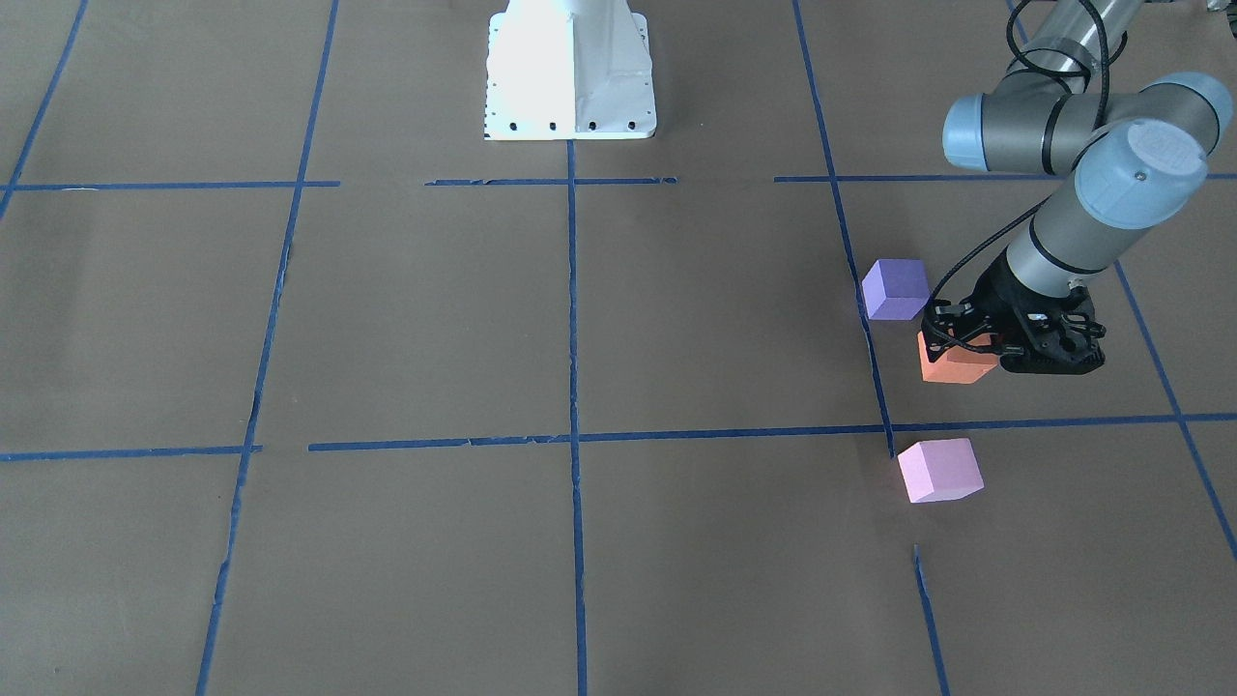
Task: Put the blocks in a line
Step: 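Carry the orange cube with the left gripper toward the pink cube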
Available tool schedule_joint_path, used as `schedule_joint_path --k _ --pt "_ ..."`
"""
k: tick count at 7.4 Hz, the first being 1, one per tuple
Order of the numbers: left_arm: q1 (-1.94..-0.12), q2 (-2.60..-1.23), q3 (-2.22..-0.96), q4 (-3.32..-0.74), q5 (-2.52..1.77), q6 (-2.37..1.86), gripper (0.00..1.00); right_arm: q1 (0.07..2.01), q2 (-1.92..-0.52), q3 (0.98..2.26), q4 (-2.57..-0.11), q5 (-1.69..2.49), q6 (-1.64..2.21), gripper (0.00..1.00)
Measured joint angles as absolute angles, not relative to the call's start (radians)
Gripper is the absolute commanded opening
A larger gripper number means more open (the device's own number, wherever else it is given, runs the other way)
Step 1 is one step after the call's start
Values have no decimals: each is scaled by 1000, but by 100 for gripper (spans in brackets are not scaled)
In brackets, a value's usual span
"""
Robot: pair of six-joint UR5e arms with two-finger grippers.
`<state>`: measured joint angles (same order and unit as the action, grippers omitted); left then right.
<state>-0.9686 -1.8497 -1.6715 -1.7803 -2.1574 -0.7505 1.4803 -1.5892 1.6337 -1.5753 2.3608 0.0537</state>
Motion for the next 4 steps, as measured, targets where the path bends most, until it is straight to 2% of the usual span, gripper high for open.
schedule_joint_path --k 4 --pt "-953 -1904 -1535 -1878 -2170 -826 17 1480 -1589 1634 -1574 2361 54 100"
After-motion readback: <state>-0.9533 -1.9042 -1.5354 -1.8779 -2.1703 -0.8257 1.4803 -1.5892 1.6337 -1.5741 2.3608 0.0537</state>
